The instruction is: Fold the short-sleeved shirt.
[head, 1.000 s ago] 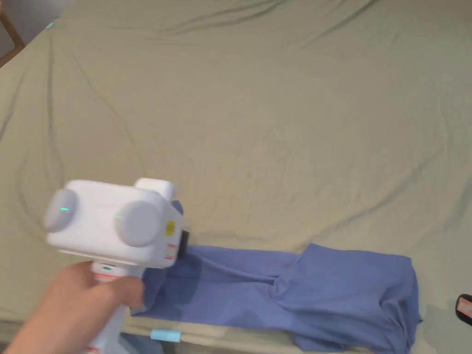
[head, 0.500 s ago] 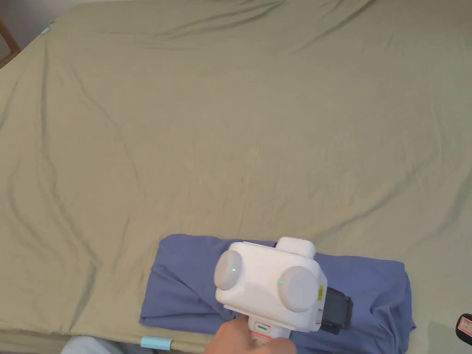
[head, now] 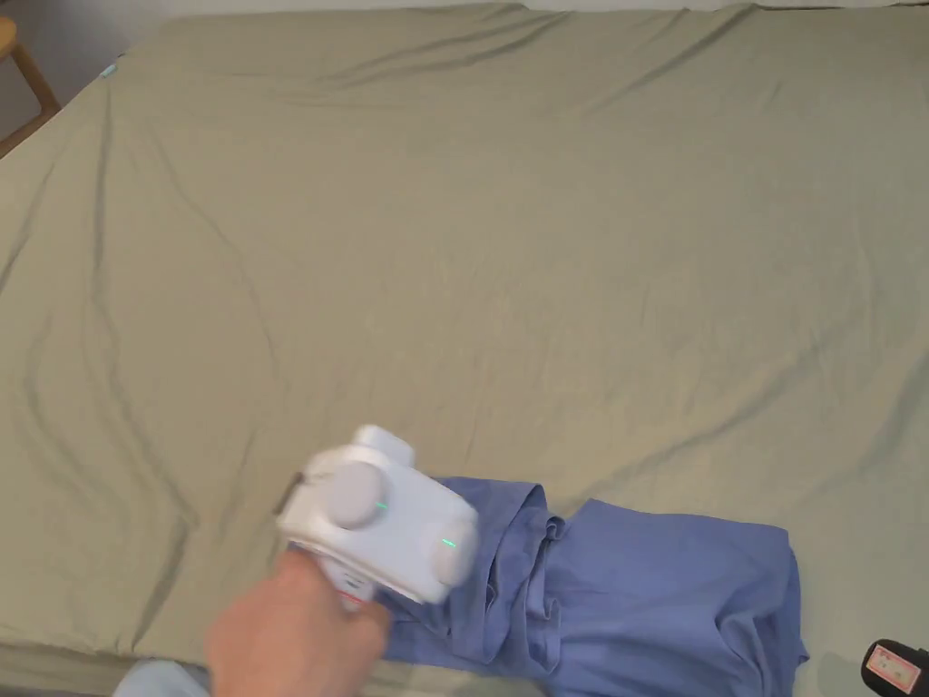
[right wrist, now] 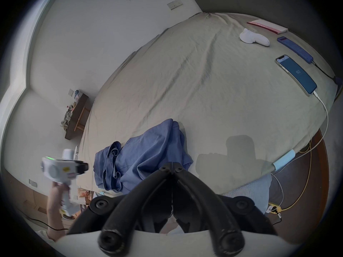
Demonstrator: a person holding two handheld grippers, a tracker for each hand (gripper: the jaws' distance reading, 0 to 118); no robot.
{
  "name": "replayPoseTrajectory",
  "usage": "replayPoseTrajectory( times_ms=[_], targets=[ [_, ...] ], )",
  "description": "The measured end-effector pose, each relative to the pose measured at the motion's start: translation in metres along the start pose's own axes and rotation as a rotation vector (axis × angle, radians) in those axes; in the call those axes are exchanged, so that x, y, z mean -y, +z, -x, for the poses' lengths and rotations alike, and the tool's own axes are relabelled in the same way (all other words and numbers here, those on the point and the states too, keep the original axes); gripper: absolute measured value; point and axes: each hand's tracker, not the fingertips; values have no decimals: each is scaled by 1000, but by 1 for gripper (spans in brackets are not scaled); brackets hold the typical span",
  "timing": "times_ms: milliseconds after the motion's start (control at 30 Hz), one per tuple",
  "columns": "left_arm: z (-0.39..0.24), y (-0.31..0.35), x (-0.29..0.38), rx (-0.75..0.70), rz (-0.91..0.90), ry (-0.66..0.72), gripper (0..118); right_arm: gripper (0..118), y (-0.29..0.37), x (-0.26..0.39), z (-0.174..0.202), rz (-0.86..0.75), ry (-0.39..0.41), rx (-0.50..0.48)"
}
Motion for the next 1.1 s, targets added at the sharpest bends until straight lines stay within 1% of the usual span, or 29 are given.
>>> replayPoseTrajectory(
  times_ms=[33, 67, 133, 167, 200, 267, 300, 367, 400, 433, 500, 533, 567, 600, 667, 733, 800, 867, 900, 933, 967, 1000, 1033, 1067, 1100],
  targets=[
    [-34, 9, -5, 4, 23, -89, 0, 0, 2, 1, -3, 1, -9, 1],
    [-64, 21, -9, 27, 20, -120, 0, 0, 4, 2, -5, 3, -14, 3],
    [-122, 68, -7, 153, -63, -191, 0, 0, 13, 5, -3, -5, -26, 24],
    [-140, 89, -6, 87, -126, -221, 0, 0, 18, 6, -3, -9, -30, 30],
    [-155, 110, -6, 105, -201, -249, 0, 0, 23, 6, -5, -13, -35, 37],
    [-150, 139, -12, 341, -280, -226, 0, 0, 29, 5, -7, -15, -45, 58],
    [-142, 147, -16, 516, -282, -185, 0, 0, 31, 3, -7, -15, -42, 73],
    [-112, 146, -18, 662, -269, -56, 0, 0, 35, 1, -3, -21, -22, 102],
    [-87, 137, -18, 788, -274, 31, 0, 0, 38, 0, 3, -27, -19, 105],
    [-60, 121, -18, 901, -240, 132, 0, 0, 39, -1, 6, -32, -18, 101],
    [-6, 83, -6, 1082, -148, 280, 0, 0, 36, -5, 14, -33, -13, 96],
    [25, 61, 5, 1147, -105, 373, 0, 0, 33, -7, 16, -30, -4, 94],
    [53, 41, 17, 1193, -100, 428, 0, 0, 29, -8, 21, -27, 15, 90],
    [83, 21, 33, 1225, -138, 485, 0, 0, 25, -9, 27, -20, 36, 89],
    [132, -12, 67, 1201, -188, 561, 0, 0, 15, -10, 39, -12, 59, 88],
    [170, -60, 84, 1155, -133, 580, 0, 0, 6, -13, 50, -9, 82, 82],
    [190, -90, 93, 1097, -128, 673, 0, 0, -3, -20, 57, 1, 103, 87],
    [199, -119, 97, 1137, -120, 666, 0, 0, -7, -23, 67, -9, 124, 81],
    [200, -132, 98, 1189, -111, 656, 0, 0, -8, -24, 72, -11, 127, 81],
    [199, -138, 98, 1232, -141, 640, 0, 0, -10, -26, 72, -10, 129, 79],
    [197, -140, 99, 1268, -160, 641, 13, 0, -10, -26, 74, -11, 132, 76],
    [194, -143, 97, 1291, -129, 640, 72, 0, -10, -26, 76, -12, 135, 72],
    [186, -144, 93, 1357, -88, 611, 118, 0, -12, -25, 78, -8, 139, 74],
    [189, -146, 100, 1407, -67, 625, 113, 0, -13, -23, 82, -2, 143, 81],
    [193, -149, 94, 1434, -91, 624, 108, 0, -13, -21, 85, 4, 148, 86]
  ],
)
